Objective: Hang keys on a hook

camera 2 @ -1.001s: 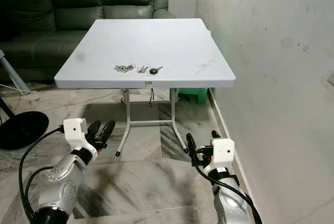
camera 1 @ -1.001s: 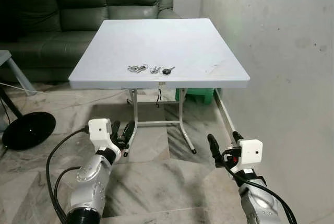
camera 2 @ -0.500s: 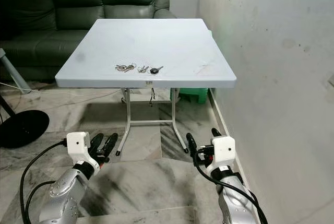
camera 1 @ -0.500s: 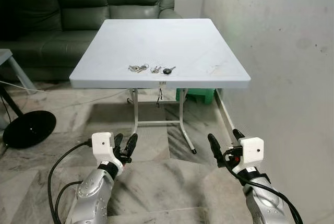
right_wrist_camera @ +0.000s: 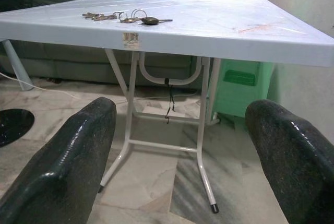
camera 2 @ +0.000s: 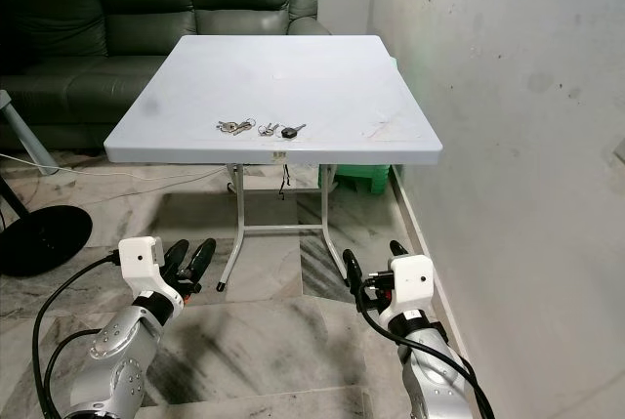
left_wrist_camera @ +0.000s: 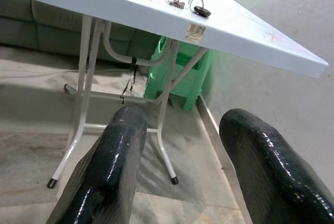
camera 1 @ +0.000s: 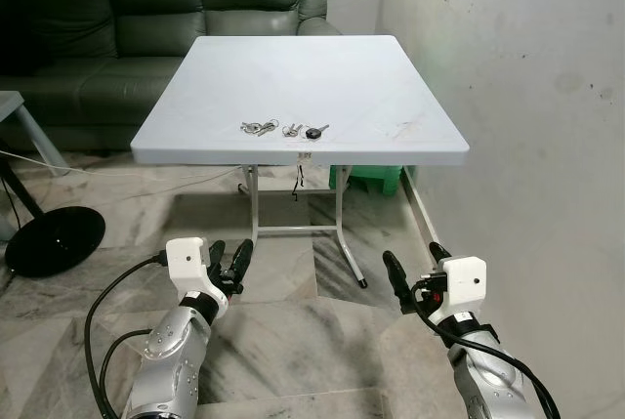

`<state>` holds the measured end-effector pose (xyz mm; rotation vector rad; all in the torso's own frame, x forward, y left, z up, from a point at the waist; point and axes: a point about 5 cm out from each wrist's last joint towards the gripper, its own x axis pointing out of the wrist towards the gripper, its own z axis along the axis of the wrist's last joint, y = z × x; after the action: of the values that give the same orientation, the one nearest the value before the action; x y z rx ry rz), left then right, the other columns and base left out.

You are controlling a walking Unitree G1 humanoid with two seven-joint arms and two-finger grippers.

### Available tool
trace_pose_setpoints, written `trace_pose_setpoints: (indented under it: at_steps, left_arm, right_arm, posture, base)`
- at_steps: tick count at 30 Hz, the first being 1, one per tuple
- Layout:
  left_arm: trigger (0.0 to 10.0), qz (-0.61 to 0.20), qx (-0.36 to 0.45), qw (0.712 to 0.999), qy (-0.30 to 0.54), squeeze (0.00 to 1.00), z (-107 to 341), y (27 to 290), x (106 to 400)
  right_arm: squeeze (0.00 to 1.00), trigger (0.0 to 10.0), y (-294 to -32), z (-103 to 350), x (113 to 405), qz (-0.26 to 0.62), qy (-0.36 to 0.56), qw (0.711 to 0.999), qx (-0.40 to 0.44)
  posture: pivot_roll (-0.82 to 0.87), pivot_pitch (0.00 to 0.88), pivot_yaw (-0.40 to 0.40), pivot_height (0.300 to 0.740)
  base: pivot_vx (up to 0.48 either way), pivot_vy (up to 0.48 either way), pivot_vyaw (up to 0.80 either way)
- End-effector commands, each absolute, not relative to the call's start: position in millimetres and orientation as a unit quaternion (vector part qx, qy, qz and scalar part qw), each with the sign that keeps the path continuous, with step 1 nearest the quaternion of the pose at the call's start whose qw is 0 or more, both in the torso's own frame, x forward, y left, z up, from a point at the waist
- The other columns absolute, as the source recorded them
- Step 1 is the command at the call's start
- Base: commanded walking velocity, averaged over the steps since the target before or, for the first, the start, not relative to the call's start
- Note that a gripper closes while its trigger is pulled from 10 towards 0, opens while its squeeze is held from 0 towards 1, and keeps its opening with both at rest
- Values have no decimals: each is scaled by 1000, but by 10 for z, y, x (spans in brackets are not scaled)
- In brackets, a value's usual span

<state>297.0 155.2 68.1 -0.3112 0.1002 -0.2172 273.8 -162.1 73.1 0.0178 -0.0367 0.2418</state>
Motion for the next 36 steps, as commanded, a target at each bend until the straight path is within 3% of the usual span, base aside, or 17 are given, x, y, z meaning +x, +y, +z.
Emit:
trace_pose_setpoints:
  at_steps: [1, 36]
  left_arm:
    - [10000, -111, -153, 981, 49, 0, 713, 1551, 3003]
    - [10000, -114, -162, 979, 46, 0, 740, 1508, 3071]
  right_arm:
    - [0, 10000, -1610, 797, 2754, 120, -29, 992, 8]
    - [0, 10000, -1628, 785, 2717, 131, -24, 991, 2]
  posture:
    - [27, 0, -16, 740]
    - [22, 0, -32, 740]
  base:
    - [0, 270, 0]
    - [0, 304, 0]
